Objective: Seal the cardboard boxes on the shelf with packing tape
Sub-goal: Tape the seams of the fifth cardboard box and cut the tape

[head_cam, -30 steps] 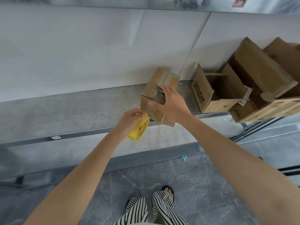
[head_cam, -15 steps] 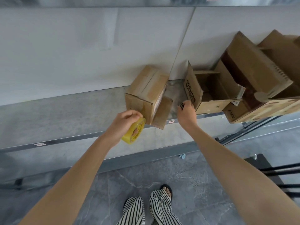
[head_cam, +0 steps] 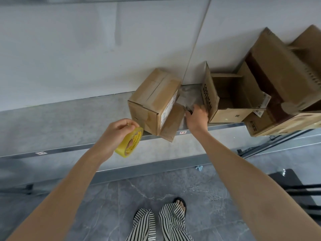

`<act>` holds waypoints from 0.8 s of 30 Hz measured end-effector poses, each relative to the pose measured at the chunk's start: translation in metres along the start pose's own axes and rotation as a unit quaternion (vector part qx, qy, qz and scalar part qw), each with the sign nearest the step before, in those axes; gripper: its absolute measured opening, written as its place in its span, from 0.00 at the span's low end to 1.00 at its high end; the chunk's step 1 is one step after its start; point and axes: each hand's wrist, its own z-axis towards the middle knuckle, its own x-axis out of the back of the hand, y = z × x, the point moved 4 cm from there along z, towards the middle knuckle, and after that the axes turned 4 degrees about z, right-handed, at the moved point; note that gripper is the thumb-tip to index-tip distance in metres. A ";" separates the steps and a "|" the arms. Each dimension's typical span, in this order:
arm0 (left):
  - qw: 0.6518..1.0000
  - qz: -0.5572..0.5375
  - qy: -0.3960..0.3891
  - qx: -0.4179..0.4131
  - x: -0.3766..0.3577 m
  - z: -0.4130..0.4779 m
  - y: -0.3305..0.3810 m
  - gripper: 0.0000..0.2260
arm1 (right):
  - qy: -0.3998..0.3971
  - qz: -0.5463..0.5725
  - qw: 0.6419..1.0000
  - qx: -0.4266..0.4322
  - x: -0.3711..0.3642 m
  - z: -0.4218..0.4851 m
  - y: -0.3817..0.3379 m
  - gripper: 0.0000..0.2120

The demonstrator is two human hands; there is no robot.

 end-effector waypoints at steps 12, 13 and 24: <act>0.994 0.080 0.050 -0.048 0.039 -0.007 0.018 0.11 | -0.090 0.299 0.950 0.014 -0.005 -0.049 -0.103 0.43; 0.994 0.082 0.050 -0.051 0.043 -0.008 0.018 0.11 | -0.106 0.291 0.951 0.014 -0.007 -0.050 -0.105 0.43; 0.993 0.097 -0.012 -0.059 0.053 -0.015 0.007 0.13 | -0.202 0.311 0.929 -0.003 -0.007 -0.041 -0.105 0.40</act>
